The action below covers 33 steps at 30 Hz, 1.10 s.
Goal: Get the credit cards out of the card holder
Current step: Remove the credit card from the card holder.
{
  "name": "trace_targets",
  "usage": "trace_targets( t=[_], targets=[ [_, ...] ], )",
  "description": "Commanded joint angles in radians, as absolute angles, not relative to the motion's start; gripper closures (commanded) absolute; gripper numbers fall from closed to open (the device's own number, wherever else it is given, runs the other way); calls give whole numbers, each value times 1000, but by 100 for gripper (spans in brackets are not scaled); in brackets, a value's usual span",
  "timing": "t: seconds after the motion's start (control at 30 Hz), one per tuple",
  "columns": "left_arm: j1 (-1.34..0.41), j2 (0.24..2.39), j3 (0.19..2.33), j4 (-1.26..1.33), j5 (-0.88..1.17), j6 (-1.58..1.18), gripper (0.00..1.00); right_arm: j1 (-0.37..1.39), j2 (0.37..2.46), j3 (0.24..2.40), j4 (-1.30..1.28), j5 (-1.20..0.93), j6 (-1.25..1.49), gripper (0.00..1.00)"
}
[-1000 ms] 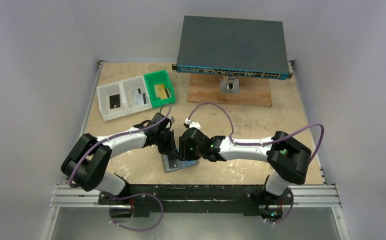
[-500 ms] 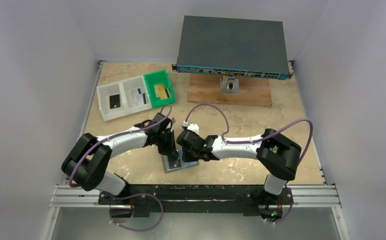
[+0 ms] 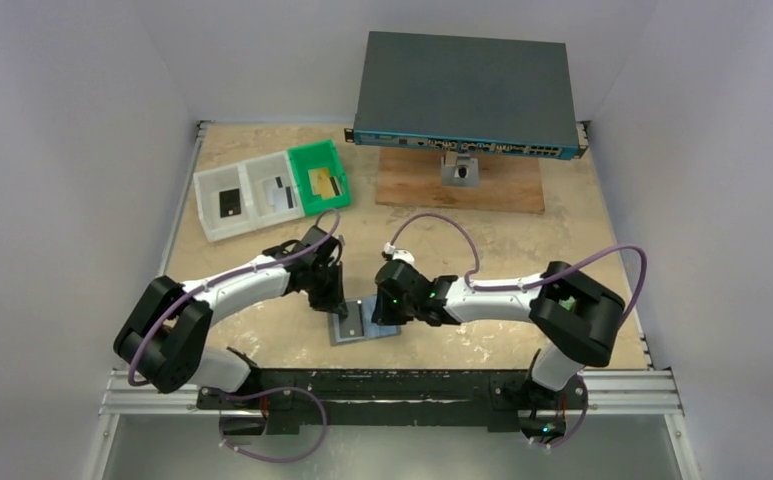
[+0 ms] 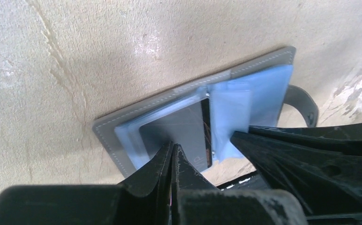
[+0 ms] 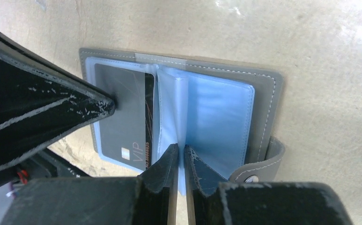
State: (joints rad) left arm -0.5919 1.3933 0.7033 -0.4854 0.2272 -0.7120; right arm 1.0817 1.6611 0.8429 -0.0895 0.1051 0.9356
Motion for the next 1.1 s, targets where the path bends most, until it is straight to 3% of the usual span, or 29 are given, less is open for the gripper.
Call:
trace_targets(
  t=[0.0, 0.4, 0.57, 0.63, 0.73, 0.83, 1.07],
  targets=[
    [-606, 1440, 723, -449, 226, -687, 100, 1034, 1578, 732, 81, 4, 989, 93],
    [-689, 1520, 774, -424, 237, -709, 100, 935, 1520, 554, 442, -248, 1067, 92],
    [-702, 1514, 777, -404, 270, -734, 100, 927, 1520, 546, 457, -260, 1072, 91],
    [-703, 1498, 777, -398, 281, -746, 100, 927, 1510, 555, 422, -245, 1061, 84],
    [-707, 1466, 781, -397, 295, -757, 100, 927, 1480, 585, 326, -194, 1025, 65],
    [-713, 1438, 793, -399, 309, -759, 100, 927, 1431, 611, 246, -146, 996, 54],
    [-759, 1449, 856, -400, 320, -752, 100, 928, 1289, 633, 66, -16, 961, 48]
  ],
)
